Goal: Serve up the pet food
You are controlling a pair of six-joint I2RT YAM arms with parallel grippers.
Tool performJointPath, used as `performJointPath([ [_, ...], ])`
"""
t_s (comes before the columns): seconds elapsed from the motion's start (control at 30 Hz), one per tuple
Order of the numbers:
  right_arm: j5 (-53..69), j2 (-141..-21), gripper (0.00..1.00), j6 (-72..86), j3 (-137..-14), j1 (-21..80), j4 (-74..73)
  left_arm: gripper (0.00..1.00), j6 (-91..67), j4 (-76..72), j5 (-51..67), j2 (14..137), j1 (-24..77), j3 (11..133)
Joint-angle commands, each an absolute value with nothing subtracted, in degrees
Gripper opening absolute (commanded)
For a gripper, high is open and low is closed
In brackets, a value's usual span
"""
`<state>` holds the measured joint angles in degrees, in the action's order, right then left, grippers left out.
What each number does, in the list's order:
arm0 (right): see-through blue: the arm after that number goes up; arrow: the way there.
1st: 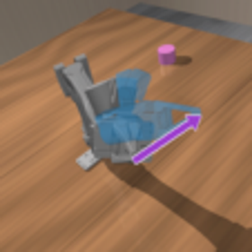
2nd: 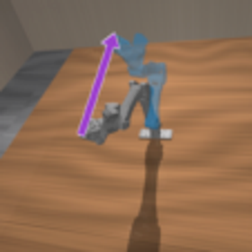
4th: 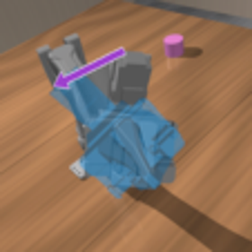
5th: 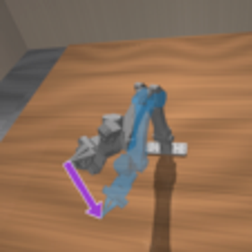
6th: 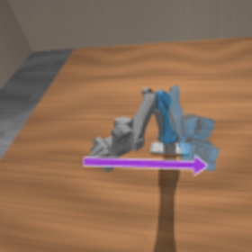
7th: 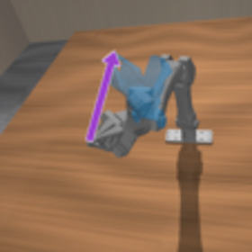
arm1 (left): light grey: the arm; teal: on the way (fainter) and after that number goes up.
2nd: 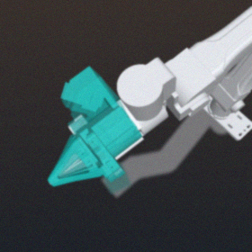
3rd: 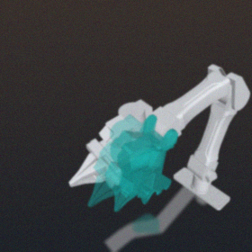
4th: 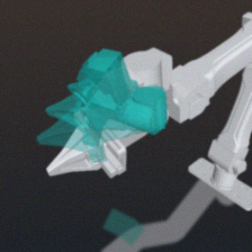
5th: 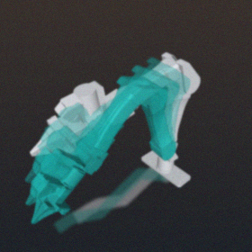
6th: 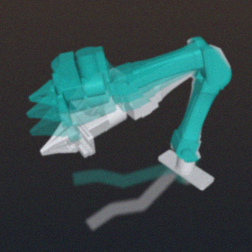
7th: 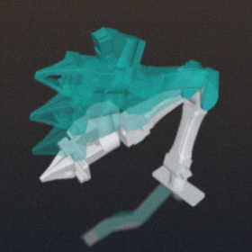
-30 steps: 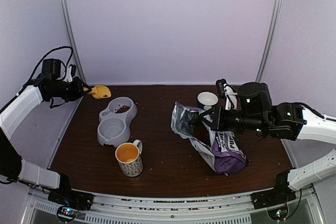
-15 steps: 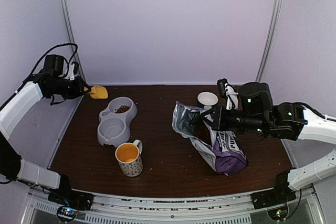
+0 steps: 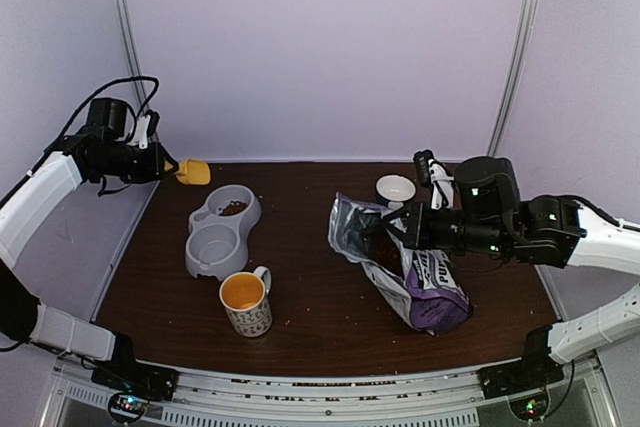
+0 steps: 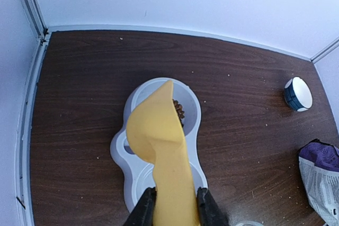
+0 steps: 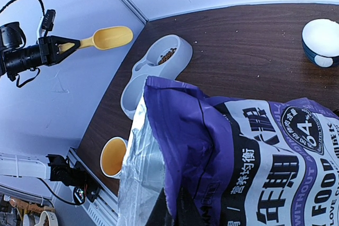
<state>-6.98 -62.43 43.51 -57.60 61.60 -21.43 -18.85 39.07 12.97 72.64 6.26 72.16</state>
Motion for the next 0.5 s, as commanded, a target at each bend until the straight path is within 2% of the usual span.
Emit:
performJointPath([
  [0.0, -9.1, -61.4, 0.0, 43.6, -57.7, 61.0, -23.4, 0.0, -17.1, 38.9, 10.8, 72.0, 6.7, 74.2],
  [0.27, -7.1, -62.6, 0.0, 42.7, -58.5, 61.1, -23.6, 0.0, -19.5, 38.8, 13.5, 62.5, 6.7, 70.6],
  [0.47, -4.8, -64.6, 0.0, 41.4, -60.0, 61.4, -23.7, 0.0, -19.6, 44.0, 23.9, 56.3, 7.0, 67.3],
])
